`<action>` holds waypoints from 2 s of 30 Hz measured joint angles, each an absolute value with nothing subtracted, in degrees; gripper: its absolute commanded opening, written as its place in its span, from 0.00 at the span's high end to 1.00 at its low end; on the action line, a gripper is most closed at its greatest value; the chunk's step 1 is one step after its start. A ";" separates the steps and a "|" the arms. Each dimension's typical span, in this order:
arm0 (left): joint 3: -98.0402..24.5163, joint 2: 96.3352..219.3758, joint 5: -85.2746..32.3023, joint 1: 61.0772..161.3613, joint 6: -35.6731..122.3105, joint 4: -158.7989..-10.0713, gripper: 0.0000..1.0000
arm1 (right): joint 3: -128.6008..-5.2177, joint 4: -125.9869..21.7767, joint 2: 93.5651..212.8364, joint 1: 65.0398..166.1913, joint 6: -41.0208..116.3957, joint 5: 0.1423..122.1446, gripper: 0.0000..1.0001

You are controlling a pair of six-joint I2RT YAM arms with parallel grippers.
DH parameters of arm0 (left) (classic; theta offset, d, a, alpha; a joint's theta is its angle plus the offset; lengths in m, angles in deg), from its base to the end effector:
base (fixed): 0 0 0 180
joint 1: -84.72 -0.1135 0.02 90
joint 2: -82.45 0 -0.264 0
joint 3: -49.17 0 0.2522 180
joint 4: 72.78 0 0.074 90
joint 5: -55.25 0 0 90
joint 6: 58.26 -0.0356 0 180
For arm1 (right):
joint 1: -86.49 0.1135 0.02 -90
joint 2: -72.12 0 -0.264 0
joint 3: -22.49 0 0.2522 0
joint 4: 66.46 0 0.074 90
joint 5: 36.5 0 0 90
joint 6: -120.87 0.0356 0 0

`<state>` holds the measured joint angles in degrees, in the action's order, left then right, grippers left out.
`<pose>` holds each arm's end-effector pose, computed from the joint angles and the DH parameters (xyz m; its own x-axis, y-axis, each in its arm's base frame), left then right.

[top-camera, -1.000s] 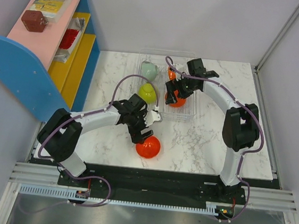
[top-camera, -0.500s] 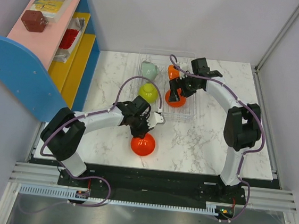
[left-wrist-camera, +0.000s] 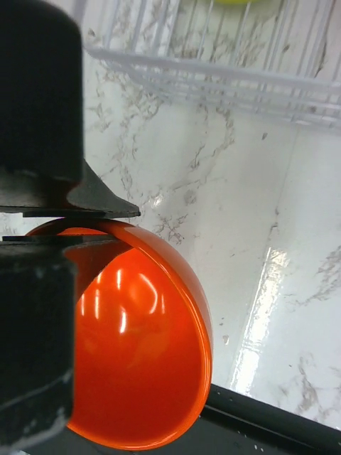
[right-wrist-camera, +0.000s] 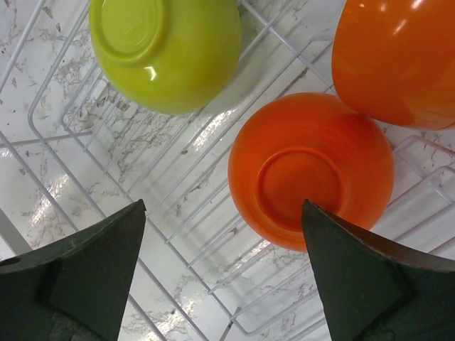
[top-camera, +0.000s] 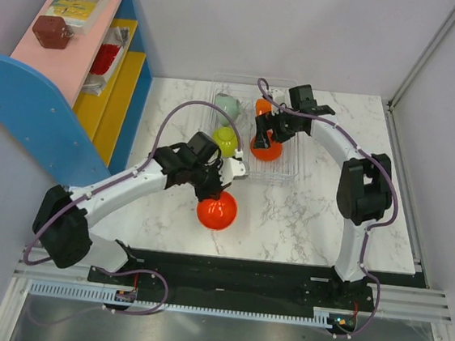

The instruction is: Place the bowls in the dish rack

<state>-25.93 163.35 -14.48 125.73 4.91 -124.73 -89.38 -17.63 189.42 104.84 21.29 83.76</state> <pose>0.2081 -0.1973 0.2579 -0.2287 0.7600 -0.6084 0.9618 0.2729 -0.0206 0.4246 0.1597 0.2392 -0.6679 -0.3730 -0.6440 -0.6718 0.6745 0.3061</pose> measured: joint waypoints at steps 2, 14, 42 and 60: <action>-27.22 160.58 -14.52 125.73 4.91 -125.67 0.98 | -89.51 -18.05 189.79 104.84 21.66 83.59 0.02; -33.04 154.46 -17.60 125.73 4.45 -128.78 0.98 | -89.86 -19.77 189.74 104.49 22.03 72.42 0.02; -47.90 170.33 -5.95 111.07 -0.75 -123.27 0.98 | -79.74 -25.54 176.80 101.23 44.50 117.44 0.02; -53.45 174.76 -4.46 111.90 -1.21 -123.09 0.98 | -74.17 -34.55 176.78 107.02 53.83 127.11 0.02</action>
